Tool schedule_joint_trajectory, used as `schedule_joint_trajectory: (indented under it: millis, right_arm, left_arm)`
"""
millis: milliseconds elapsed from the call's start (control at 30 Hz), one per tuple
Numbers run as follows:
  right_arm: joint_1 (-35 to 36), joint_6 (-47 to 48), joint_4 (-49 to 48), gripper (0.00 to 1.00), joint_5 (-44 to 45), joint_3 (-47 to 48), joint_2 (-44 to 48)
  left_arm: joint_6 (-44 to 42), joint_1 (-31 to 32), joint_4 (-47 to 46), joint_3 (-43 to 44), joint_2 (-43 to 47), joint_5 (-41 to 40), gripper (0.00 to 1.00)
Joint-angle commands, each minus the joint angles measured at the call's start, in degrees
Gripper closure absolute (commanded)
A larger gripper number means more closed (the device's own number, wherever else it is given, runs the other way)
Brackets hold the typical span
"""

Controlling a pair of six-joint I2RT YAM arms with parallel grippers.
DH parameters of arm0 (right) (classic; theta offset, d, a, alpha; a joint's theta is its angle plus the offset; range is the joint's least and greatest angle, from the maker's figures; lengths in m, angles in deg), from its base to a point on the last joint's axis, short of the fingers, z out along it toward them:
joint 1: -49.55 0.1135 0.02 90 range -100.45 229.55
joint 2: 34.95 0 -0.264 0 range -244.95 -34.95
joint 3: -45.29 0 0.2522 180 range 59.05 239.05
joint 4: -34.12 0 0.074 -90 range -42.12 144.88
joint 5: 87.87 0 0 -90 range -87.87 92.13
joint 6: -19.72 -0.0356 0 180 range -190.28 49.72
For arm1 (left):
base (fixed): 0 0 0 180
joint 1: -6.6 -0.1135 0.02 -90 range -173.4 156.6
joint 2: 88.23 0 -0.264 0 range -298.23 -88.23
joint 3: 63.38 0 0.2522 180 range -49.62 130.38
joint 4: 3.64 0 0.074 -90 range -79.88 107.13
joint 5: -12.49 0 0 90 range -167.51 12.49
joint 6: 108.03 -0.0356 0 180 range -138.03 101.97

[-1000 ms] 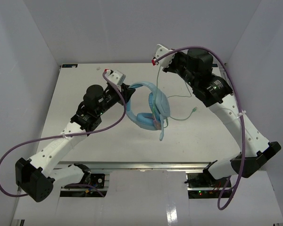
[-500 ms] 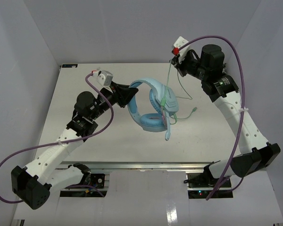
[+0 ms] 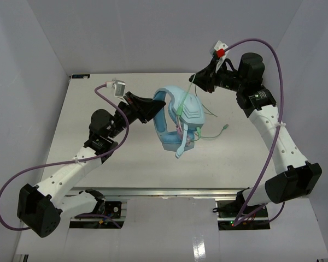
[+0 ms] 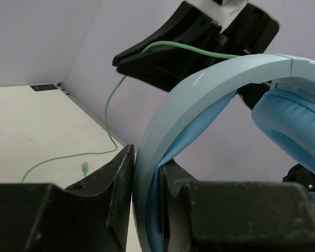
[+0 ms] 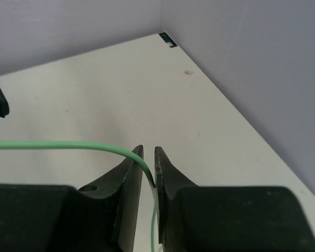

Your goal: Wrap the headphones

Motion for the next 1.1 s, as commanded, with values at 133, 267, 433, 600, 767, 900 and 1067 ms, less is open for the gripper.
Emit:
schedule_joint_trajectory:
  millis: [133,267,433,600,767,900,1067]
  right_arm:
    - [-1.13,-26.97,-29.46,0.67,-16.77,-10.09,-0.39]
    - [-1.08,-35.46,-39.18,0.64,-19.84,-11.89,-1.63]
    - [-0.86,-41.53,-47.86,0.64,-21.28,-15.15,-1.95]
    - [-0.78,-43.05,-51.95,0.72,-21.34,-17.39,-0.55]
    - [-1.11,-45.66,-56.67,0.81,-19.95,-19.25,0.80]
    - [-1.31,-48.68,-61.15,0.83,-19.78,-21.13,1.09]
    - [-1.31,-51.66,-66.29,0.57,-19.76,-22.15,0.06]
  left_arm:
    - [13.49,0.14,-9.29,2.18,0.33,-5.68,1.00]
    - [14.85,0.18,-5.80,3.88,0.09,-9.38,1.00]
    - [14.20,0.23,0.25,7.33,0.09,-12.82,1.00]
    - [10.14,0.23,9.11,11.48,0.47,-16.84,1.00]
    - [7.32,0.23,15.78,14.81,0.75,-20.10,1.00]
    - [6.26,0.23,20.24,17.27,1.04,-23.80,1.00]
    - [6.10,0.23,24.26,22.87,-0.71,-24.64,1.00]
